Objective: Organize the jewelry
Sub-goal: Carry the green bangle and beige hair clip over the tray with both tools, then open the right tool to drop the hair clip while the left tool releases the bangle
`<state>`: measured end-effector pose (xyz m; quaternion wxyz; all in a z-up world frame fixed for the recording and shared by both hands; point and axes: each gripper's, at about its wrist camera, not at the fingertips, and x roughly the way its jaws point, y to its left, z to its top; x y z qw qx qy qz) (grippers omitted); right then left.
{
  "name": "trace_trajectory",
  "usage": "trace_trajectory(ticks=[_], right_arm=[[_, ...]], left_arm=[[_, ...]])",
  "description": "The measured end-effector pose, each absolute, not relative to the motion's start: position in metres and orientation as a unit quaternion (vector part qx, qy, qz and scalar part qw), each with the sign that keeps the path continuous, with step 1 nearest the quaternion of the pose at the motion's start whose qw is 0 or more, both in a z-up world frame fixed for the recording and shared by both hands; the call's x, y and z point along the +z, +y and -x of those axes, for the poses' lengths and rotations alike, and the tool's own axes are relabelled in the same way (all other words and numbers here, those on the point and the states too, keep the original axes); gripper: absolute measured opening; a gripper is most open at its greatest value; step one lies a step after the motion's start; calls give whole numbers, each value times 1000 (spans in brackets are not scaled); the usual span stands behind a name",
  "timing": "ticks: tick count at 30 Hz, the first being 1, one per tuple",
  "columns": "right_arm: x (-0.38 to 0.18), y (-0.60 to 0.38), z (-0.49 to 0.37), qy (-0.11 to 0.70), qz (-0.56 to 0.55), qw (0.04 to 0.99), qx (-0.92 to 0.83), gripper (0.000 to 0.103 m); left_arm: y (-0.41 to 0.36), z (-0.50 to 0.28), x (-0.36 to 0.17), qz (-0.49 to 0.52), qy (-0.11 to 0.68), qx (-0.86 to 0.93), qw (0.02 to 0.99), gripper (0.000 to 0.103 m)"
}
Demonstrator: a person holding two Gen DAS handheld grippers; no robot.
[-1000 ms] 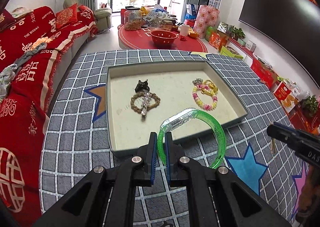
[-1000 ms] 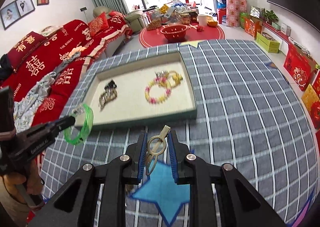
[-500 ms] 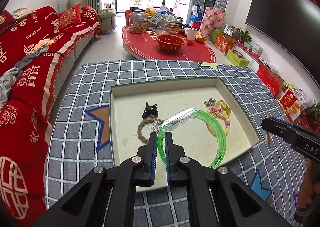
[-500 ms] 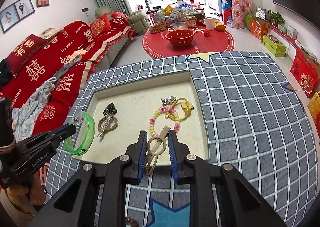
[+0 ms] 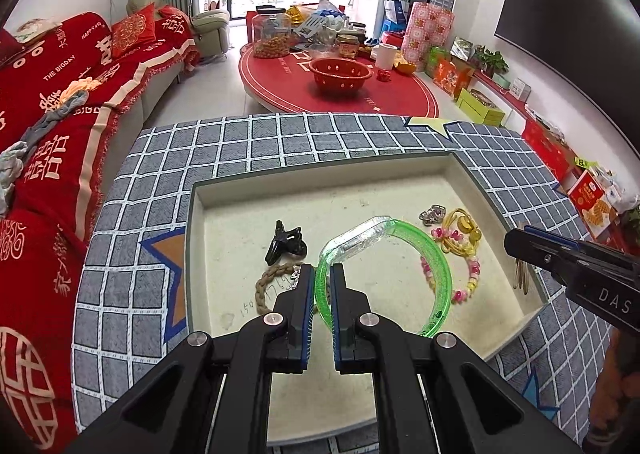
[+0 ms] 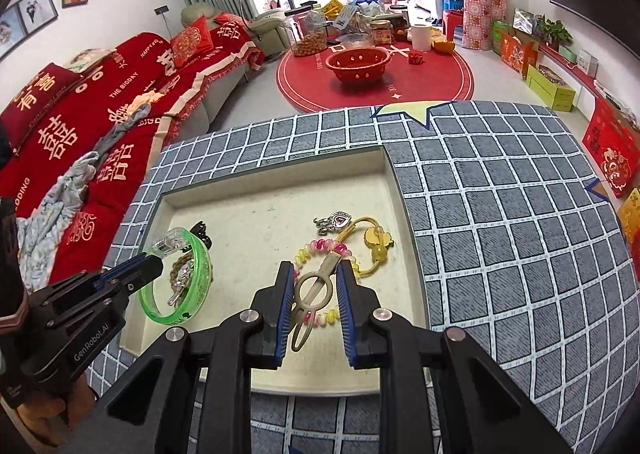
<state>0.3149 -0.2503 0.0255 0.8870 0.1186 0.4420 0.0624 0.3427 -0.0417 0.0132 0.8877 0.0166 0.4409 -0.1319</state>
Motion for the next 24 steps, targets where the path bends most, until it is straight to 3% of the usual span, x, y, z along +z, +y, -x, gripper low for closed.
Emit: trace_trajectory(ticks=[24], right_arm=[[-27,-248,-341,478,-99,872,38,23]], left_arm=[[-69,-353,-29,-96,453,-103,880,21]])
